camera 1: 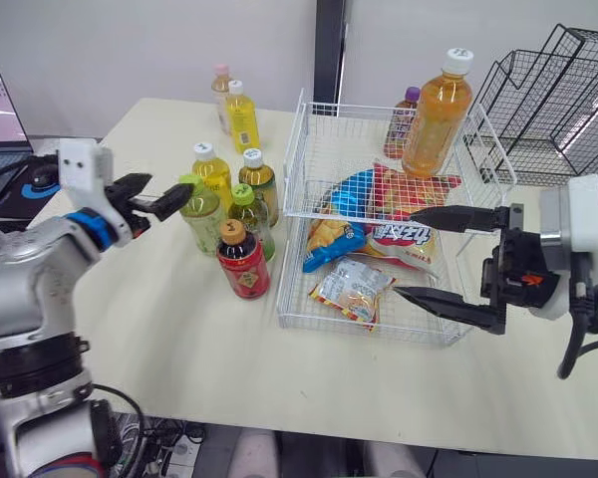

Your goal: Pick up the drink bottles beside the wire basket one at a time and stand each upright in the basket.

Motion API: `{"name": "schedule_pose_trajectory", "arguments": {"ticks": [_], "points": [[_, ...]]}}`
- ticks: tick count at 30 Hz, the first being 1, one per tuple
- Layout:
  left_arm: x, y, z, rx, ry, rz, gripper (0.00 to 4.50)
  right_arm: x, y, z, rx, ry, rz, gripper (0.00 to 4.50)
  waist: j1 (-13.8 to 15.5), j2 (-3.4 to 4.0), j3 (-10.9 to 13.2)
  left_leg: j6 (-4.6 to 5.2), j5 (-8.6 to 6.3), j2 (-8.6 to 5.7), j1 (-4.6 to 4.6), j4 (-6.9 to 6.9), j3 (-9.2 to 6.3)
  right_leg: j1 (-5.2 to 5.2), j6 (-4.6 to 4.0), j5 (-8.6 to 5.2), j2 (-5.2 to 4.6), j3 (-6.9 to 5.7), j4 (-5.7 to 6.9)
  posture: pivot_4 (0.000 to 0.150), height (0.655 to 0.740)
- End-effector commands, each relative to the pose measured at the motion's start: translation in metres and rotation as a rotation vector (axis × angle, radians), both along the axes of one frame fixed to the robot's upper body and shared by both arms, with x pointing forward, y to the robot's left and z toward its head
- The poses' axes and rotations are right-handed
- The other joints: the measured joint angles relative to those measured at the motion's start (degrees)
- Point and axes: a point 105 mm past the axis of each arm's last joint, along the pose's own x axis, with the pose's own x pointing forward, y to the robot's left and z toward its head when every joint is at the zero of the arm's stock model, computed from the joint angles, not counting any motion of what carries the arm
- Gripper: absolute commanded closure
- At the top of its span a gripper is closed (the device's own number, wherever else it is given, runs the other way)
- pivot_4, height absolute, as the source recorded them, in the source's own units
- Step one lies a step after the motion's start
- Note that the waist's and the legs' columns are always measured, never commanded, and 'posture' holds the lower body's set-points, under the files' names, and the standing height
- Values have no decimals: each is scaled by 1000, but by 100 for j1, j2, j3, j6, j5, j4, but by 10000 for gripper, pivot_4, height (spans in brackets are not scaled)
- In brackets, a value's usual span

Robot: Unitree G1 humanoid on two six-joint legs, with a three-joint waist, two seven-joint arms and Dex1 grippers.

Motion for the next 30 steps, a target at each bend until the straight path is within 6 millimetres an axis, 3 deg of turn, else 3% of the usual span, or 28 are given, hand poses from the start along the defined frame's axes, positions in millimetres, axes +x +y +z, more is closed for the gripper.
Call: {"name": "schedule_pose_trajectory", "arguments": {"ticks": [1,10,13,22,25,30], "points": [[7,-3,12,31,-69,60,123,-2,1,6,-10,-31,7,0,0,0,0,0,0,1,0,-1,-1,0,0,0,2,-1,0,1500,6978],[12,-20,12,17,-91,36,123,0,0,6,-7,-30,-2,0,2,0,0,0,0,0,0,0,-2,2,0,0,2,-1,0,1500,6978],[11,-24,11,4,-83,17,5917,1,-1,7,-7,-31,-4,0,2,0,0,0,0,0,0,0,-1,2,0,0,1,-1,-1,1500,6978],[6,-23,15,20,-101,3,31212,1,-3,7,-4,-42,-24,0,2,0,0,0,0,-1,2,-1,-1,3,0,0,2,-1,-2,1500,6978],[1,-17,26,43,-130,-7,31324,5,-6,9,1,-61,-53,0,-1,-1,1,0,0,0,1,-1,-1,3,0,0,2,-2,-4,1500,6978],[-15,-15,67,117,-167,-140,31324,9,-8,16,50,-77,-85,0,-17,-7,7,-1,0,5,-2,-4,-6,-2,-1,0,8,-6,-4,1500,6978]]}}
